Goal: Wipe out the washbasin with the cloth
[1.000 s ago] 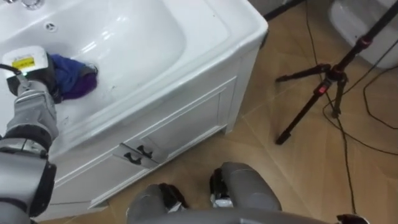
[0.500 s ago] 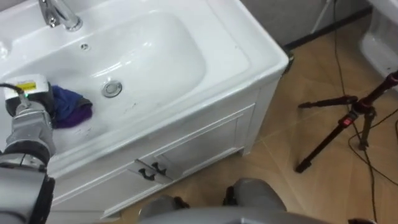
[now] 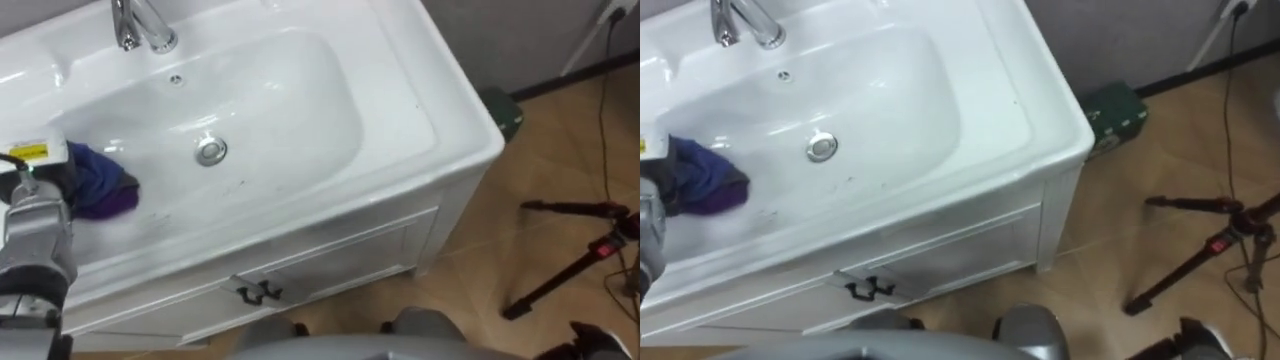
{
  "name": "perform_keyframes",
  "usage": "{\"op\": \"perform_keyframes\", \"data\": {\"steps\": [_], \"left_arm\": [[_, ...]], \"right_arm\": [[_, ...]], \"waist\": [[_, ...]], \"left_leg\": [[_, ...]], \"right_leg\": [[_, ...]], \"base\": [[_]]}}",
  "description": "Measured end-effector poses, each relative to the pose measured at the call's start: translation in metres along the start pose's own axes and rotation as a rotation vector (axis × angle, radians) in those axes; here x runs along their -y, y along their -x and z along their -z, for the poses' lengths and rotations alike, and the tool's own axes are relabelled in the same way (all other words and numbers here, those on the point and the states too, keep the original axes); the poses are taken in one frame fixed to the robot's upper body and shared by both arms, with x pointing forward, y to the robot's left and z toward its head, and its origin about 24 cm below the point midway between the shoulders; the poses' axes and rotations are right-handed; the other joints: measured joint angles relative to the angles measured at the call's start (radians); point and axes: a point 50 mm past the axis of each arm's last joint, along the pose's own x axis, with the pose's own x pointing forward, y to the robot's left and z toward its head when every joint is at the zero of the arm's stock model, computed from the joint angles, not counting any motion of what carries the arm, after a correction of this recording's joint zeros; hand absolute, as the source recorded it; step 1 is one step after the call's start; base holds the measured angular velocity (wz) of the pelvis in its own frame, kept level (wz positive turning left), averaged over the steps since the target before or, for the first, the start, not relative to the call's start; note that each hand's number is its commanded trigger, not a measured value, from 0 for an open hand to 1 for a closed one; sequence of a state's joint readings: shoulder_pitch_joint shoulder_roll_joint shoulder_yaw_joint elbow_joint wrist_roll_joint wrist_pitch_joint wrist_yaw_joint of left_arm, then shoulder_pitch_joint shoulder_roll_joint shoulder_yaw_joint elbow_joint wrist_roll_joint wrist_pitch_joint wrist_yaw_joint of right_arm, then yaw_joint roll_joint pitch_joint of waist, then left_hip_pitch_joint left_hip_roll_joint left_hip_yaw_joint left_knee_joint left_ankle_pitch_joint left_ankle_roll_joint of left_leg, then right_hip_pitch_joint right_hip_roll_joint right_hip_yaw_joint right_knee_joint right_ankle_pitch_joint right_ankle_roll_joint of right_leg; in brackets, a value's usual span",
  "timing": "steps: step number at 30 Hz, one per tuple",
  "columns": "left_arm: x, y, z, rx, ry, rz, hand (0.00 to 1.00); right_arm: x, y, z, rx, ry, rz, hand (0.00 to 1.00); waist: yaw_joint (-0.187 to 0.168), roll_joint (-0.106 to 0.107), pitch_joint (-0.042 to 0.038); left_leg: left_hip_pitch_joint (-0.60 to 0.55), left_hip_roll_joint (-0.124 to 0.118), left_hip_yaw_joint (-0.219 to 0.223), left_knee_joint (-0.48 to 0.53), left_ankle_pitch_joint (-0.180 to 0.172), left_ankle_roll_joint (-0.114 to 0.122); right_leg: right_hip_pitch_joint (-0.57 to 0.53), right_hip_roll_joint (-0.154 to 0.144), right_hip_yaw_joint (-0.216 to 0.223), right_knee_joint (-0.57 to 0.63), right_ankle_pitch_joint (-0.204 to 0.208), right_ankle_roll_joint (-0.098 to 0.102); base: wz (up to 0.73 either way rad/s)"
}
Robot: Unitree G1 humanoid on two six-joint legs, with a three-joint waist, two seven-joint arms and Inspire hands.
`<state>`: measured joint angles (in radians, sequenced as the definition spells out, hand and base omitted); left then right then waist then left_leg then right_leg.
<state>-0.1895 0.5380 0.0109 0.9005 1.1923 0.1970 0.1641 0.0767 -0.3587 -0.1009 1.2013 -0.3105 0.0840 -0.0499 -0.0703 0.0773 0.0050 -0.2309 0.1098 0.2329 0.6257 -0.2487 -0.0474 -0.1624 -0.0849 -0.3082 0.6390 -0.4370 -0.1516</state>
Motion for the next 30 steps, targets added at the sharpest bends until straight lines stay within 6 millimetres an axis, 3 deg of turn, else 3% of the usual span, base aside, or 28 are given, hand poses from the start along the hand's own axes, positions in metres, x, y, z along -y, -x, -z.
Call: {"op": "perform_keyframes", "data": {"steps": [5,11,18,23,30], "left_arm": [[-0.005,-0.001,0.009,-0.032,0.022,-0.016,1.00],[-0.028,-0.006,0.029,-0.070,0.007,-0.100,1.00],[-0.052,-0.008,0.058,-0.165,-0.042,-0.180,1.00],[-0.062,-0.006,0.058,-0.177,-0.045,-0.229,1.00],[-0.080,-0.003,0.051,-0.145,-0.035,-0.329,1.00]], "right_arm": [[0.001,0.000,0.004,-0.012,0.009,0.005,0.00],[0.004,0.000,0.007,-0.019,-0.010,0.013,0.00],[0.011,0.001,0.012,-0.026,-0.017,0.017,0.00],[0.012,0.001,0.013,-0.026,-0.014,0.015,0.00],[0.013,0.000,0.010,-0.010,-0.011,0.016,0.00]], "waist": [[0.026,0.002,-0.0004],[0.042,0.008,-0.0006],[0.052,0.037,0.0024],[0.075,0.042,0.0039],[0.080,0.043,0.0034]], "left_leg": [[0.011,0.001,-0.001,-0.009,0.004,-0.005],[0.005,0.001,-0.018,-0.022,0.007,-0.009],[0.019,-0.005,-0.032,-0.060,0.017,-0.011],[0.050,-0.034,-0.037,-0.112,0.035,-0.005],[0.051,-0.037,-0.054,-0.112,0.038,-0.004]], "right_leg": [[0.011,0.003,-0.013,0.000,-0.003,-0.006],[0.019,0.002,-0.058,-0.011,0.000,-0.015],[0.046,-0.006,-0.103,-0.035,0.010,-0.006],[0.060,-0.020,-0.107,-0.044,0.020,0.001],[0.080,-0.020,-0.133,-0.060,0.022,0.003]], "base": [[-0.01],[0.15],[0.20],[0.06],[0.10]]}}
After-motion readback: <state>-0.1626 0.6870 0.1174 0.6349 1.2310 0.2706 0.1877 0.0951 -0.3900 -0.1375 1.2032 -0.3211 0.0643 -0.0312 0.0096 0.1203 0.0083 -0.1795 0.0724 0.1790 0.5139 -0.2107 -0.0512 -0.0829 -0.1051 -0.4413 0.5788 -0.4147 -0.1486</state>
